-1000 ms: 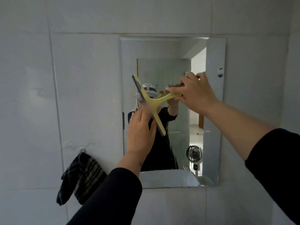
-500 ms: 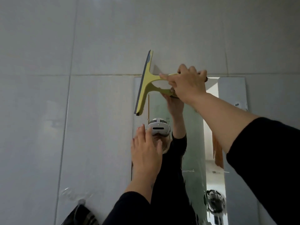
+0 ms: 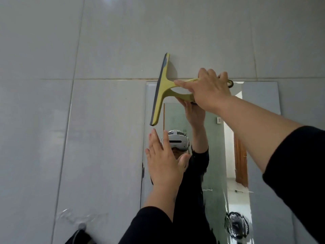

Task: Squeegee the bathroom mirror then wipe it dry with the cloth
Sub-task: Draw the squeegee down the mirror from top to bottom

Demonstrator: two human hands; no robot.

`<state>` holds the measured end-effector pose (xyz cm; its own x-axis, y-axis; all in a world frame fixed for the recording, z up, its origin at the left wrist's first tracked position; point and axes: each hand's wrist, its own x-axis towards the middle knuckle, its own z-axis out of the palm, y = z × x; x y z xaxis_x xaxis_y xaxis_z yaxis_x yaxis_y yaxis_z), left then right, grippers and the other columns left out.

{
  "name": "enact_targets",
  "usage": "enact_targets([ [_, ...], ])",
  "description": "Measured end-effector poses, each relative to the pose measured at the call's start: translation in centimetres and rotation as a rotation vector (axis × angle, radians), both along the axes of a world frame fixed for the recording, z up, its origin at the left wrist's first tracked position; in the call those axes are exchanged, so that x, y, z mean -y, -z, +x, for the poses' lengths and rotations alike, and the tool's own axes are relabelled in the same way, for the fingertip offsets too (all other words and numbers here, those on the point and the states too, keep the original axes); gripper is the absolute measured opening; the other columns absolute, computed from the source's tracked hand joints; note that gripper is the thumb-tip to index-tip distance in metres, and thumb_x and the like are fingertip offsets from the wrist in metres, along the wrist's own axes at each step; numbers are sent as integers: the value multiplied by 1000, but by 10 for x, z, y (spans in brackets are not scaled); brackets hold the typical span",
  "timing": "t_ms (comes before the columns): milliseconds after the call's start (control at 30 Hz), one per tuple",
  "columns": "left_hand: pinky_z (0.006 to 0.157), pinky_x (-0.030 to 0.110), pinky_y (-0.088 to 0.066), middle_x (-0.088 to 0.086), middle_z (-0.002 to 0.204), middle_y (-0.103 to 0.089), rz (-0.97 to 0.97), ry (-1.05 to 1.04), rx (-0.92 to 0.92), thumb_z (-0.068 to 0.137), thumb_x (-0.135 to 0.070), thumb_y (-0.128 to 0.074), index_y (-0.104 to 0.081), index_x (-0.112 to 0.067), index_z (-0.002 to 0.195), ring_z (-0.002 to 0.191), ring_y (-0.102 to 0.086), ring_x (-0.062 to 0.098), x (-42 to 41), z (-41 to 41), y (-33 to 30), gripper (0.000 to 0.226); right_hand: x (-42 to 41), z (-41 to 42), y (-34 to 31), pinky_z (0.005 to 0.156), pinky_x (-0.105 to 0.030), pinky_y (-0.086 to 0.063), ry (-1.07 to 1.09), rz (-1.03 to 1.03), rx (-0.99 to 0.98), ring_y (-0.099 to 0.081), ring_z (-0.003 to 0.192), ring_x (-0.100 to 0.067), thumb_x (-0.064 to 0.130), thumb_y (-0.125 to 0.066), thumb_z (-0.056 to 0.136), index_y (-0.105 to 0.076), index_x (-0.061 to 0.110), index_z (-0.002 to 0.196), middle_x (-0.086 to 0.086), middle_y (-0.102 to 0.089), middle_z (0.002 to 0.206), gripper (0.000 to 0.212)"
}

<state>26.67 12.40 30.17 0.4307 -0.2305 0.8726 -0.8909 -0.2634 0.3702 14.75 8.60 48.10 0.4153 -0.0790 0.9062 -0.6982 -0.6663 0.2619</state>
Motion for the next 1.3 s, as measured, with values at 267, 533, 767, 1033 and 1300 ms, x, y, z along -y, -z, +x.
enact_targets([
  [267,118,42,-6,4,158,15,16,-27,-12,83,-60,-55,1,-26,148,146,14,21,2,0,-1,92,12,-30,11,86,-44,-28,50,-13,20,-41,106,-28,24,-31,101,-23,63,136,-4,-31,94,53],
  [533,117,44,-7,7,158,16,46,-39,-32,86,-54,-56,0,-23,149,146,14,23,0,-5,-4,90,24,-64,25,86,-43,-28,121,-35,44,-39,105,-29,15,-36,100,-20,61,139,-4,-29,94,62],
  [767,117,44,-12,9,158,14,50,-74,-19,84,-58,-55,0,-21,149,146,11,25,2,-5,-5,92,37,-95,29,87,-41,-28,207,-17,46,-38,109,-29,11,-33,96,-16,60,140,-9,-40,108,68],
  [1033,116,45,-13,11,158,10,42,-99,-4,83,-59,-55,-1,-19,149,146,9,26,5,-2,-3,94,58,-121,33,87,-41,-28,234,17,93,-39,111,-28,14,-38,97,-22,60,139,-7,-40,106,65],
  [1300,116,46,-15,11,159,6,14,-62,-25,79,-57,-62,-8,-18,149,146,7,24,6,-2,-5,96,87,-158,45,90,-45,-31,328,178,209,-40,112,-32,11,-39,95,-17,60,140,-12,-43,114,70],
])
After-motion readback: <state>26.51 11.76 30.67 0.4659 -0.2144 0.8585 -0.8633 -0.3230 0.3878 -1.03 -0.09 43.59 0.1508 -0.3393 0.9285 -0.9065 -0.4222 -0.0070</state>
